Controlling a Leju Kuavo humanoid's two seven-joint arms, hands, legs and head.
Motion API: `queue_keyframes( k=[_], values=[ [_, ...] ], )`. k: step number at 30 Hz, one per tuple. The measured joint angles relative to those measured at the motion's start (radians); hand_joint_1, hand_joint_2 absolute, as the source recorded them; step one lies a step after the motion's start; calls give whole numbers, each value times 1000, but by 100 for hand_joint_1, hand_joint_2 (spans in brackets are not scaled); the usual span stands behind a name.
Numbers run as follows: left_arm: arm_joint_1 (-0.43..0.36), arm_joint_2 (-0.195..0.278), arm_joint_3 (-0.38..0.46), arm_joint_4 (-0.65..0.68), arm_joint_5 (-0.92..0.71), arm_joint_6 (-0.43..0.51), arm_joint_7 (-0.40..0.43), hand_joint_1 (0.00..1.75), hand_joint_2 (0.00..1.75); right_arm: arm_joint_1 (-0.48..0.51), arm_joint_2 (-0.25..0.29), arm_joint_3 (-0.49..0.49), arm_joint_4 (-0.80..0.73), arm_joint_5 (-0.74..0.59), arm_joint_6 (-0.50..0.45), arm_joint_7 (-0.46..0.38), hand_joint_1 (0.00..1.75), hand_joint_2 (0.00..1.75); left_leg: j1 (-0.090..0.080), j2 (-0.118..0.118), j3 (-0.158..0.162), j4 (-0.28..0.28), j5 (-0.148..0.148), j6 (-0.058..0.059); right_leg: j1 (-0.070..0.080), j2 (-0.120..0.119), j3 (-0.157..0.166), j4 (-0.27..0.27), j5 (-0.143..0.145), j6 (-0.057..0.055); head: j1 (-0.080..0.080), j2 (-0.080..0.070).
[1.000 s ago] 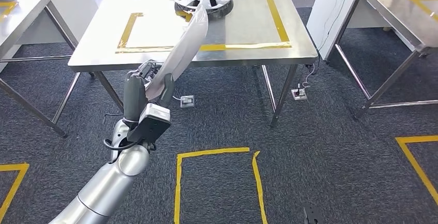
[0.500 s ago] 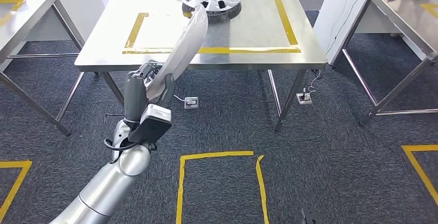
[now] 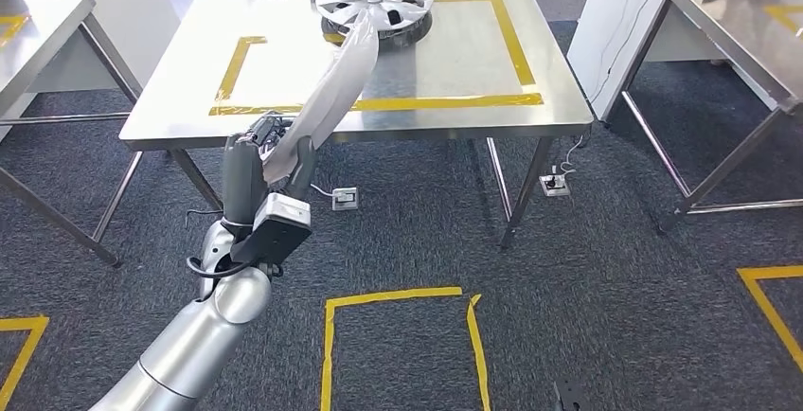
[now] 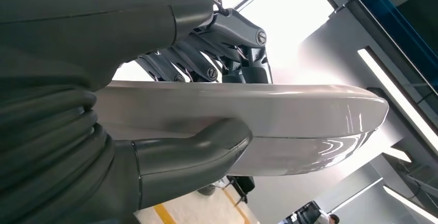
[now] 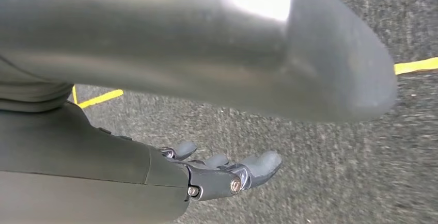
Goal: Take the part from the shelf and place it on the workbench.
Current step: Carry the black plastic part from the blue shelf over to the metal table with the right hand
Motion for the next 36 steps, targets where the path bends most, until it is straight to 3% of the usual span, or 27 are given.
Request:
queue_keyframes(
  k=[3, 5, 8, 9, 10, 11, 13, 15, 18, 20, 22, 24, 25, 26, 28, 30, 34, 36],
  values=[
    [0, 1, 0, -1, -3, 1, 0, 175, 175, 0, 0, 0, 0, 4, 0, 0, 0, 0, -3, -4, 14, -22, -11, 16, -2, -1, 5, 4, 2, 20, 0, 0],
    [-2, 0, 0, -1, -5, 3, -1, 175, 175, -2, 1, 0, 0, 5, 1, 0, 0, 0, 2, -6, 31, -29, -15, 27, -2, -2, -10, 43, -12, 26, 2, 0],
    [-5, -1, 0, 2, -6, 5, -3, 175, 175, -4, -1, 0, 0, 7, 1, -1, 0, 0, 4, -6, 46, -31, -27, 37, -1, -2, -115, 206, -70, 34, 6, 0],
    [-3, -1, 0, 4, -6, 6, -3, 175, 175, -3, -1, 0, 0, 8, 1, 0, 0, 0, 3, -7, 50, -31, -32, 38, -1, -2, -150, 249, -78, 35, 7, 0],
    [-2, 0, 0, 5, -6, 6, -3, 175, 175, -1, -2, 0, 0, 9, 0, 0, 0, 0, 3, -8, 55, -30, -38, 38, -1, -2, -171, 260, -68, 36, 7, 0],
    [0, 0, 0, 7, -6, 7, -4, 175, 175, 1, -2, 0, 0, 10, 0, 0, 0, 0, 3, -9, 62, -29, -44, 37, -2, -2, -173, 234, -37, 36, 7, 0],
    [0, 0, 0, 8, -6, 8, -5, 175, 175, 2, -2, 0, 0, 13, 1, 0, 0, 0, 4, -11, 78, -27, -58, 30, -2, -2, -134, 110, 52, 33, 7, 0],
    [0, 0, 0, 9, -6, 10, -6, 175, 175, 1, -2, 0, 0, 16, 3, 0, 0, 0, 1, -11, 86, -26, -71, 19, 3, -4, -99, 13, 83, 24, 8, 0],
    [0, 1, 1, 9, -5, 13, -9, 175, 175, 3, -2, 0, 0, 18, 5, 0, 0, 0, -2, -12, 93, -20, -80, 1, 5, -3, -83, -7, 77, 3, 8, 0],
    [-1, 2, 1, 8, -4, 15, -12, 175, 175, 4, -2, 0, 0, 18, 5, 0, 0, 0, 0, -9, 81, 15, -90, -10, 3, -2, -68, -9, 73, -10, 6, 0],
    [-2, 2, 1, 8, -3, 16, -13, 175, 175, 4, -2, 0, 0, 19, 5, 0, 0, 0, 4, -5, 24, 119, -124, -20, 2, -2, -54, -11, 63, -19, 2, 0],
    [1, 5, 1, 10, -3, 16, -13, 175, 175, 5, -2, 0, 0, 19, 5, 0, 0, 0, 7, -2, -54, 230, -163, -25, 2, -1, -43, -11, 51, -21, 1, 0],
    [4, 6, 1, 11, -3, 16, -13, 175, 175, 6, -2, 0, 0, 19, 5, 0, 0, 0, 7, -2, -77, 249, -162, -25, 2, -1, -35, -11, 44, -21, 0, 0],
    [5, 7, 1, 12, -3, 16, -13, 175, 175, 7, -2, 0, 0, 19, 5, 0, 0, 0, 7, -1, -83, 233, -140, -22, 2, 0, -25, -11, 36, -20, 0, 0],
    [6, 9, 1, 12, -3, 16, -13, 175, 175, 7, -2, 0, 0, 19, 5, 0, 0, 0, 6, -1, -51, 114, -48, -12, 2, 1, -4, -11, 20, -15, 0, 0],
    [5, 10, 1, 12, -3, 16, -13, 175, 175, 6, -1, 0, 0, 19, 5, 0, 0, 0, 0, 0, -13, 6, 1, -2, 3, 2, 11, -12, 5, -6, -1, 0],
    [4, 10, 1, 10, -2, 17, -12, 175, 175, 6, -1, 0, 0, 19, 5, 0, 0, 0, 0, -1, 17, -32, -1, 19, 5, 1, 23, -4, 2, 18, -1, 0],
    [2, 9, 1, 8, -2, 17, -14, 175, 175, 3, -2, 0, 0, 19, 6, 0, 0, 0, 5, -2, 38, -40, -6, 29, 5, 0, -9, 61, -2, 24, 2, 0]
  ],
)
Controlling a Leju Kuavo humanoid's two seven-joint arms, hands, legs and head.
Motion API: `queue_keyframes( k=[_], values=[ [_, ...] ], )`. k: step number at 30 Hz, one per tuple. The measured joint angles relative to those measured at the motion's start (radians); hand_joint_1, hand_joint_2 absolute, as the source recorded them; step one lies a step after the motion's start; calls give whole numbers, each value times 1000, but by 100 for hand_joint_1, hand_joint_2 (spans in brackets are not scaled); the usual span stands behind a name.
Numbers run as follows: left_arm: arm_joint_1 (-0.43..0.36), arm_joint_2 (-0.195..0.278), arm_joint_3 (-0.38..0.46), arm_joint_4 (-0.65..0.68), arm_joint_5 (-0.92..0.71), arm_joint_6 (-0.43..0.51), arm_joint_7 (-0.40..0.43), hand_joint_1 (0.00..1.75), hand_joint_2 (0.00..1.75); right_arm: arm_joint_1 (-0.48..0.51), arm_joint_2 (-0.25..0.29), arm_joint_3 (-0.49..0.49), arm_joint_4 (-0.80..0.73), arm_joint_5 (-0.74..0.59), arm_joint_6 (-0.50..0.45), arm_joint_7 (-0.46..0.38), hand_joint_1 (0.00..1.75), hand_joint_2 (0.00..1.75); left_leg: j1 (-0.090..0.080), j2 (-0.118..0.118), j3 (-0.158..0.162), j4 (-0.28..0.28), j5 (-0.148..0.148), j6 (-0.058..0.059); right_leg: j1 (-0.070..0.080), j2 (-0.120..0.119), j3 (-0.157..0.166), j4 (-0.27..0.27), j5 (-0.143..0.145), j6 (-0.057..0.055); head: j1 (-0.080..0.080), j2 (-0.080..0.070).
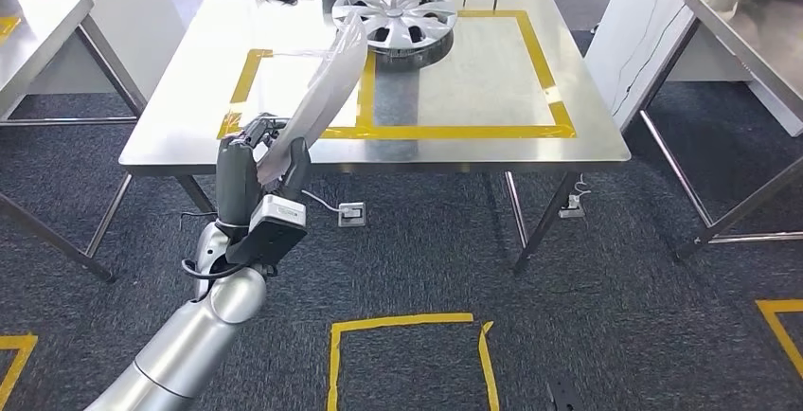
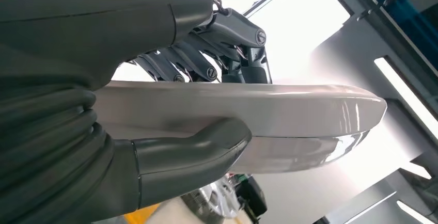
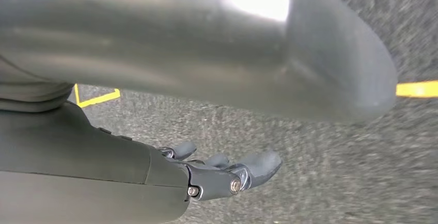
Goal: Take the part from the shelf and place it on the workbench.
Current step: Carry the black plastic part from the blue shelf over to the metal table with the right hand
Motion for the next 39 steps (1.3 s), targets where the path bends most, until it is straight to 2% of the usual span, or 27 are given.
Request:
queue_keyframes(
  k=[1, 3, 4, 5, 6, 8, 10, 13, 15, 16, 18, 19, 20, 21, 23, 25, 28, 29, 30, 31, 33, 34, 35, 36, 37, 38, 39],
  values=[
    [0, 0, 0, 0, 0, 0, 0, 175, 175, -1, 0, 0, 0, 0, 0, 0, 0, 0, 0, 0, 7, -2, -5, 4, 0, 0, -36, 56, -13, 3, 2, 0],
    [4, 0, 0, 0, 1, 0, -1, 175, 175, 0, -2, 0, 0, 0, 0, 0, 0, 0, -1, -1, 18, -2, -19, 8, 0, 0, -122, 167, -57, 10, 4, 0],
    [8, 0, 0, 0, 2, 0, -1, 175, 175, 2, -3, 0, 0, 0, 0, 0, 0, 0, -2, -2, 25, -2, -27, 9, 0, 0, -152, 192, -70, 12, 4, 0],
    [10, 0, 0, 0, 3, 0, -1, 175, 175, 4, -3, 0, 0, 0, 0, 0, 0, 0, -2, -3, 34, -1, -35, 8, 0, 0, -166, 184, -63, 12, 4, 0],
    [12, 0, 0, 0, 3, 0, -1, 175, 175, 5, -4, 0, 0, 0, 0, 0, 0, 0, -2, -4, 44, 0, -43, 7, 0, 0, -161, 143, -32, 10, 4, 0],
    [12, 0, 0, 0, 4, 0, -1, 175, 175, 6, -4, 0, 0, 0, 0, 0, 0, 0, -3, -5, 65, 3, -63, 1, 2, -2, -124, 11, 59, 4, 4, 0],
    [12, 0, -1, 0, 4, 0, -1, 175, 175, 5, -4, 0, 0, 0, 0, 1, 0, 0, -6, -6, 76, 3, -80, -11, 7, -4, -95, -70, 98, -7, 4, 0],
    [11, 0, -1, -3, 5, 1, -1, 175, 175, 6, -4, 0, 0, 0, 0, 1, 0, 0, -7, -7, 88, 9, -91, -31, 7, -2, -76, -82, 94, -30, 3, 0],
    [8, 0, -1, -6, 5, 1, -1, 175, 175, 6, -4, 0, 0, 0, 0, 0, 0, 0, -6, -4, 68, 61, -101, -42, 3, -1, -58, -84, 85, -42, 0, 0],
    [8, 0, -1, -7, 5, 1, -1, 175, 175, 6, -4, 0, 0, 0, 0, 0, 0, 0, -3, -2, 37, 114, -113, -48, 3, -1, -50, -84, 79, -46, -2, 0],
    [12, 2, -1, -8, 5, 1, 0, 175, 175, 6, -4, 0, 0, 0, 0, 0, 0, 0, 0, 0, -48, 236, -154, -55, 3, -1, -35, -84, 63, -49, -4, 0],
    [16, 4, -1, -8, 5, 1, 0, 175, 175, 7, -4, 0, 0, 1, 0, 0, 0, 0, 2, 1, -82, 272, -167, -57, 3, 0, -25, -84, 53, -49, -4, 0],
    [20, 5, -1, -8, 5, 1, 1, 175, 175, 8, -4, 0, 0, 1, 0, 0, 0, 0, 3, 1, -102, 278, -163, -56, 3, 1, -14, -84, 44, -49, -4, 0],
    [22, 7, -1, -8, 5, 1, 2, 175, 175, 9, -4, 0, 0, 1, 0, 0, 0, 0, 3, 1, -104, 249, -137, -54, 3, 2, 0, -84, 34, -47, -4, 0],
    [22, 9, -1, -9, 5, 1, 2, 175, 175, 8, -4, 0, 0, 1, 0, 0, 0, 0, 2, 1, -76, 122, -41, -44, 3, 3, 28, -84, 13, -43, -5, 0],
    [22, 11, -1, -10, 5, 1, 2, 175, 175, 7, -3, 0, 1, 1, 1, 0, 0, 0, -4, 2, -51, 29, 13, -32, 4, 5, 44, -85, -6, -33, -6, 0],
    [23, 12, -1, -14, 5, 2, 2, 175, 175, 7, -3, -1, 1, 1, 0, 0, 0, 0, -6, 0, -33, 9, 10, -12, 6, 4, 52, -79, -17, -16, -5, 0],
    [22, 11, -1, -16, 5, 2, 2, 175, 175, 6, -3, -1, 1, 1, 1, 0, 0, 0, -4, -1, -24, 6, 7, -5, 5, 3, 49, -62, -17, -12, -5, 0],
    [21, 11, -1, -17, 5, 2, 1, 175, 175, 5, -3, -1, 1, 1, 1, 0, 0, 0, -3, -1, -14, 3, 2, 1, 4, 2, 33, -30, -22, -9, -4, 0],
    [20, 10, -2, -19, 5, 2, 1, 175, 175, 3, -3, -1, 1, 1, 1, 0, 0, 0, -2, -1, -4, 1, -3, 6, 2, 1, 3, 20, -32, -6, -2, 0],
    [21, 10, -2, -18, 5, 3, 1, 175, 175, 4, -3, -1, 1, 1, 1, 0, 0, 0, -3, -1, 10, 0, -18, 11, 1, 1, -80, 138, -70, 2, 0, 0],
    [24, 10, -2, -18, 5, 3, 1, 175, 175, 6, -4, -1, 1, 1, 1, 0, 0, 0, -3, -2, 19, 1, -27, 11, 1, 1, -117, 177, -85, 5, 1, 0],
    [26, 10, -2, -17, 5, 3, 1, 175, 175, 8, -4, -1, 1, 1, 1, 0, 0, 0, -3, -3, 30, 1, -37, 11, 1, 1, -141, 187, -85, 7, 2, 0],
    [28, 10, -2, -17, 5, 3, 1, 175, 175, 9, -4, -1, 1, 1, 1, 0, 0, 0, -3, -4, 43, 2, -48, 9, 1, 1, -150, 165, -64, 7, 2, 0],
    [28, 10, -2, -17, 4, 3, 1, 175, 175, 10, -4, -1, 1, 1, 1, 0, 0, 0, -3, -4, 57, 2, -59, 6, 0, 0, -144, 114, -22, 7, 2, 0],
    [29, 10, -2, -16, 4, 3, 1, 175, 175, 11, -4, -1, 1, 1, 1, 0, 0, 0, -2, -4, 70, 3, -71, 2, 0, -1, -130, 46, 33, 5, 3, 0],
    [28, 10, -2, -16, 4, 3, 1, 175, 175, 11, -4, -1, 1, 1, 2, -1, 0, 0, -3, -5, 80, 4, -82, -3, 2, -3, -117, -11, 70, 1, 3, 0]
  ],
)
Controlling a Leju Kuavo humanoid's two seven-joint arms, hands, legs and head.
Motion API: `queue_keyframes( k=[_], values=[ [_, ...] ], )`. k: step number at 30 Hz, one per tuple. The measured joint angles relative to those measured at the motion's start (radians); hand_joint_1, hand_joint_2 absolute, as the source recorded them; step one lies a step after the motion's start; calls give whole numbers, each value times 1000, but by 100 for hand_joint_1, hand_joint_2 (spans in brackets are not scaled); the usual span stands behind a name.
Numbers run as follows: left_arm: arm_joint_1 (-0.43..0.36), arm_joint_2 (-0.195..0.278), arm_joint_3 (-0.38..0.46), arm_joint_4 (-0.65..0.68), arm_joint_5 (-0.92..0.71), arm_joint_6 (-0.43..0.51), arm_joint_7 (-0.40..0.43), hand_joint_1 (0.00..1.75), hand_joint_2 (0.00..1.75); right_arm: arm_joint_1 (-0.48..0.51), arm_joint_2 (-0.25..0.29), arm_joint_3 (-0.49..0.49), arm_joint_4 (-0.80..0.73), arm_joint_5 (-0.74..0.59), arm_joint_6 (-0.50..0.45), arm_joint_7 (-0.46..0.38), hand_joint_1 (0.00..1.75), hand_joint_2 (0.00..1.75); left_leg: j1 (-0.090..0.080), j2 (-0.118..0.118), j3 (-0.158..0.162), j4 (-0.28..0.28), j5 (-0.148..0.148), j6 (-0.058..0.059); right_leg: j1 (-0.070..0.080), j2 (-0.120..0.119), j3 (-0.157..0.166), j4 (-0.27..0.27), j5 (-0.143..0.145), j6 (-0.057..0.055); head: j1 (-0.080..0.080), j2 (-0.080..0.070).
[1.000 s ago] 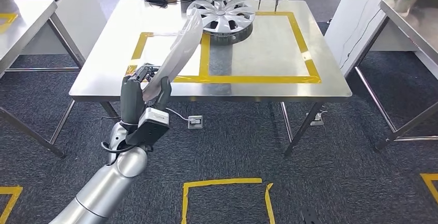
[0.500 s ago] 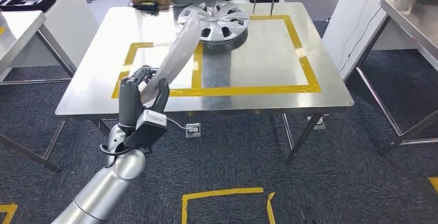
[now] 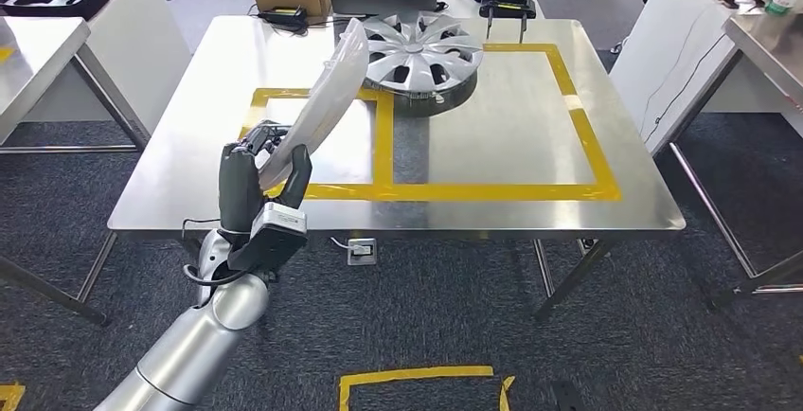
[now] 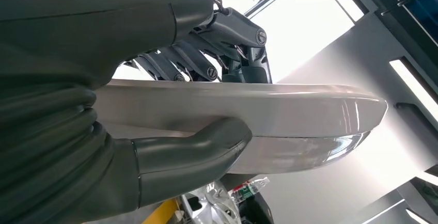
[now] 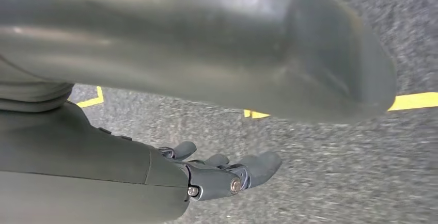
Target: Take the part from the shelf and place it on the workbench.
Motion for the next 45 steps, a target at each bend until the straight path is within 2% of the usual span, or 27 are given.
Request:
queue_keyframes(
  k=[1, 2, 5, 6, 7, 9, 11, 12, 13, 15, 16, 17, 20, 22, 25, 26, 27, 28, 30, 32, 35, 37, 39, 41, 42, 43, 45],
  values=[
    [0, 0, 0, 0, 0, 0, 0, 175, 175, 0, 0, 0, 0, 0, 1, -1, 0, 0, -1, -1, 7, 1, -10, -6, 2, -1, 11, -39, 25, -5, -1, 0],
    [-1, 0, 0, 1, 0, 1, -1, 175, 175, 1, 0, 0, 0, 0, 1, -2, 0, 0, -3, -1, 11, 2, -16, -11, 4, -2, 16, -59, 34, -12, -1, 0],
    [-2, 0, -1, -2, 0, 3, -2, 175, 175, 2, -1, 0, 0, 1, 2, -8, 0, 0, -4, -1, 18, 19, -21, -27, 3, 1, 34, -63, 23, -34, -3, 0],
    [-3, 1, -1, -2, 0, 4, -2, 175, 175, 2, -1, 0, 0, 2, 2, -11, 0, 0, -3, 0, 5, 48, -23, -31, 2, 2, 45, -64, 17, -40, -5, 0],
    [-4, 1, -1, -3, 1, 5, -2, 175, 175, 1, -1, 0, 0, 2, 2, -12, 0, 0, -2, 1, -22, 97, -32, -37, 0, 2, 57, -66, 10, -46, -7, 0],
    [-4, 2, -1, -3, 1, 6, -2, 175, 175, 1, -2, 0, 0, 3, 3, -13, 0, 0, 2, 4, -106, 220, -72, -46, 0, 2, 75, -67, -5, -52, -12, 0],
    [2, 4, -1, -2, 1, 7, -2, 175, 175, 3, -3, 0, 0, 4, 5, -14, 0, 0, 4, 5, -175, 289, -103, -50, 0, 4, 93, -67, -22, -51, -11, 0],
    [4, 6, -1, -1, 1, 8, -2, 175, 175, 4, -3, 0, 0, 5, 6, -15, 0, 0, 4, 6, -188, 279, -91, -48, 0, 5, 104, -67, -31, -50, -12, 0],
    [5, 7, -1, -1, 1, 8, -2, 175, 175, 5, -3, 0, 0, 6, 7, -16, 0, 0, 4, 6, -183, 235, -55, -45, 0, 6, 118, -67, -40, -49, -12, 0],
    [6, 10, -1, -1, 1, 10, -5, 175, 175, 6, -3, 0, 1, 8, 9, -17, 0, 0, 0, 6, -154, 101, 49, -34, 1, 7, 141, -66, -60, -44, -12, 0],
    [6, 11, -1, 0, 1, 11, -6, 175, 175, 6, -3, 0, 1, 9, 10, -17, 0, 0, -2, 5, -142, 50, 80, -28, 3, 8, 148, -66, -69, -39, -13, 0],
    [7, 12, -1, 0, 1, 12, -7, 175, 175, 6, -3, 0, 1, 9, 11, -17, 0, 0, -5, 5, -135, 21, 98, -23, 4, 9, 152, -66, -77, -34, -13, 0],
    [8, 15, -1, -2, 2, 16, -8, 175, 175, 8, -4, 0, 2, 10, 12, -17, 0, 0, -4, 4, -117, 7, 92, -7, 5, 9, 164, -58, -88, -16, -10, 0],
    [6, 14, -1, -3, 3, 18, -10, 175, 175, 5, -5, 0, 2, 11, 13, -17, 0, 0, -1, 3, -99, 3, 86, 6, 3, 6, 142, -6, -103, -9, -8, 0],
    [8, 14, -1, -2, 4, 19, -11, 175, 175, 4, -7, 0, 2, 12, 13, -17, 0, 0, 0, 3, -82, 2, 69, 14, 1, 5, 27, 155, -155, 1, -3, 0],
    [11, 14, -1, -1, 5, 19, -11, 175, 175, 6, -9, 0, 2, 13, 13, -17, 0, 0, 0, 2, -75, 3, 61, 14, 1, 5, -5, 185, -164, 4, -2, 0],
    [13, 14, -1, 0, 7, 19, -11, 175, 175, 8, -10, 0, 2, 13, 13, -16, 0, 0, 0, 1, -66, 3, 53, 13, 1, 4, -24, 186, -157, 6, -2, 0],
    [14, 14, -1, 1, 8, 20, -11, 175, 175, 10, -11, 0, 2, 14, 13, -16, 0, 0, 0, 1, -55, 4, 43, 11, 0, 4, -25, 154, -126, 7, -1, 0],
    [15, 14, -1, 2, 9, 20, -12, 175, 175, 11, -12, 0, 2, 15, 13, -16, 0, 0, 0, 0, -29, 7, 22, 4, 1, 3, 2, 35, -31, 2, 0, 0],
    [14, 14, -1, 3, 10, 20, -13, 175, 175, 10, -12, 0, 2, 16, 13, -16, 0, 0, -3, 0, -16, 9, 5, -7, 5, 0, 25, -44, 11, -9, 0, 0],
    [14, 14, -1, 2, 11, 19, -14, 175, 175, 12, -12, 0, 3, 16, 13, -16, 0, 0, -5, 0, -10, 17, -6, -24, 5, 1, 40, -56, 9, -30, -1, 0],
    [12, 14, -1, 1, 10, 19, -14, 175, 175, 12, -12, 0, 3, 15, 13, -17, 0, 0, -3, 2, -29, 63, -16, -33, 3, 2, 56, -59, 3, -43, -2, 0],
    [9, 15, -1, 4, 9, 19, -8, 175, 175, 10, -13, 0, 3, 14, 14, -17, 0, 0, 1, 5, -95, 173, -50, -43, 1, 2, 68, -60, -4, -52, -4, 0],
    [9, 17, -1, 14, 7, 19, 3, 175, 175, 10, -13, 0, 3, 13, 14, -17, 0, 0, 6, 5, -169, 271, -88, -50, 1, 3, 77, -59, -14, -55, -4, 0],
    [9, 18, -1, 19, 6, 18, 8, 175, 175, 11, -13, 0, 3, 12, 14, -17, 0, 0, 7, 6, -189, 281, -83, -52, 1, 4, 83, -59, -19, -54, -4, 0],
    [8, 19, -1, 25, 3, 17, 13, 175, 175, 12, -13, 0, 3, 13, 14, -17, 0, 0, 9, 6, -191, 255, -55, -51, 1, 5, 90, -59, -25, -53, -4, 0],
    [2, 21, -1, 40, -4, 14, 25, 175, 175, 12, -13, 0, 3, 15, 14, -17, 0, 0, 10, 6, -155, 132, 37, -45, 1, 6, 107, -59, -37, -48, -4, 0]
  ],
)
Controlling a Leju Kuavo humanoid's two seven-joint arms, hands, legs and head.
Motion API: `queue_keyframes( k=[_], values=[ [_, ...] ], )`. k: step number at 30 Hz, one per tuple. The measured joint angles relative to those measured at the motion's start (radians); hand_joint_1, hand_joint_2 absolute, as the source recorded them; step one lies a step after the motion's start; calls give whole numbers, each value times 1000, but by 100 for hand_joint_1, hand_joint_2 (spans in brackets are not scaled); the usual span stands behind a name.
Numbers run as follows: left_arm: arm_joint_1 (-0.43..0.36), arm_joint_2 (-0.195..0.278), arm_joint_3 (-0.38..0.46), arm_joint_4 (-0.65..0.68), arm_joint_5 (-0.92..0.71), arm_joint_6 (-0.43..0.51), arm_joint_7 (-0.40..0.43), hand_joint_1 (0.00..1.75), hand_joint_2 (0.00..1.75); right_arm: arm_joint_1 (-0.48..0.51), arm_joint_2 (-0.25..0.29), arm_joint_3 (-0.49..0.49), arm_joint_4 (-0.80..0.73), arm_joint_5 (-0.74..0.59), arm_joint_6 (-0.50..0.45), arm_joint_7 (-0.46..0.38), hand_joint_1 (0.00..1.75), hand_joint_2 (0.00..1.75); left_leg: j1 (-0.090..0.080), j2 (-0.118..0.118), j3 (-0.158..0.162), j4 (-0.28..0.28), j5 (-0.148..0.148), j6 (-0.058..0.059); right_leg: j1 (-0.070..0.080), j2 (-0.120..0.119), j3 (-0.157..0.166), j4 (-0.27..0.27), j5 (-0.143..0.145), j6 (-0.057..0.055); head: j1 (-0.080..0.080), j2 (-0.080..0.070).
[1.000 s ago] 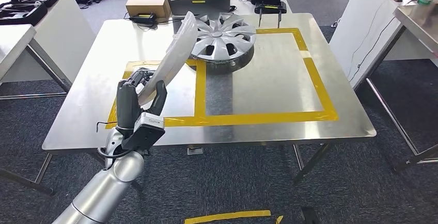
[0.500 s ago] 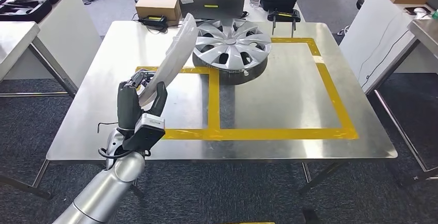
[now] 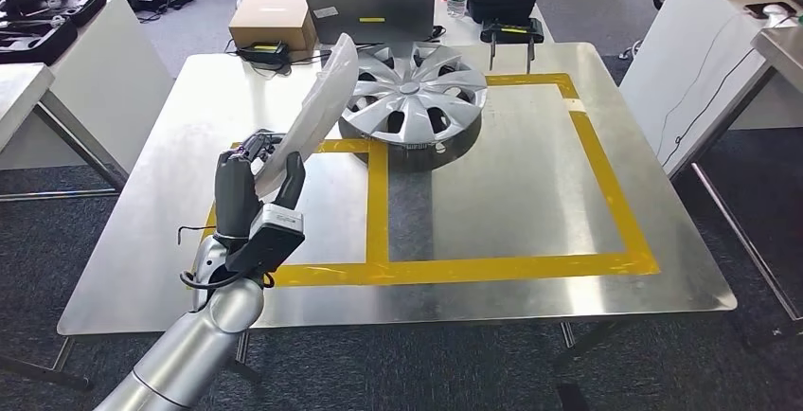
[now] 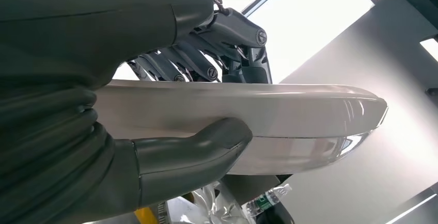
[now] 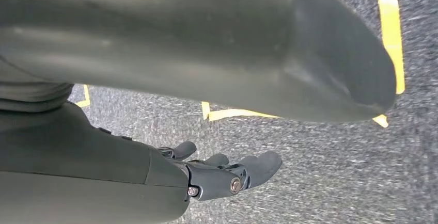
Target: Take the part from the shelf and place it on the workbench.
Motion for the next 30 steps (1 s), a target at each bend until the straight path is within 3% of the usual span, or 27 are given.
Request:
queue_keyframes(
  k=[2, 3, 8, 17, 23, 29, 30],
  values=[
    [-13, 1, 0, 22, -4, -2, 9, 175, 175, -2, 0, 0, 0, 3, 1, 0, 0, 0, -5, 0, 33, -97, 37, 10, 1, 1, 6, 1, -9, 9, 0, 0],
    [-18, 3, 0, 33, -4, -3, 10, 175, 175, -2, 0, 0, 1, 3, 2, 0, 0, 0, -7, 0, 39, -114, 39, 15, 2, 1, 5, 0, -11, 15, 0, 0],
    [-28, 5, 0, 64, -4, -2, 12, 175, 175, -2, -1, 0, 1, 3, 2, 0, 0, 0, -8, -4, 44, -122, 51, 22, 4, -1, 10, -6, -13, 4, 1, 0],
    [-32, 5, 0, 90, -5, -2, 19, 175, 175, -2, -5, 0, 1, 3, 2, 0, 0, 0, -11, -4, 45, -121, 48, 35, 2, -2, 18, -23, -10, 32, 0, 0],
    [-104, 14, 9, 220, -49, -3, 66, 175, 175, -3, -5, 0, 1, 19, 8, -1, 0, 0, -10, -3, 46, -122, 50, 36, 3, -2, 18, -22, -8, 37, 0, 0],
    [-201, 39, 24, 432, -80, -17, 28, 175, 175, -2, -8, 0, 1, 29, 15, -8, 0, 0, -9, -2, 47, -122, 53, 33, 4, -2, 18, -21, -8, 37, 0, 0],
    [-208, 40, 25, 453, -86, -18, 25, 131, 175, -3, -8, 0, 1, 29, 15, -10, 0, 0, -9, -2, 47, -123, 53, 33, 4, -2, 18, -21, -8, 37, 0, 0]
  ],
)
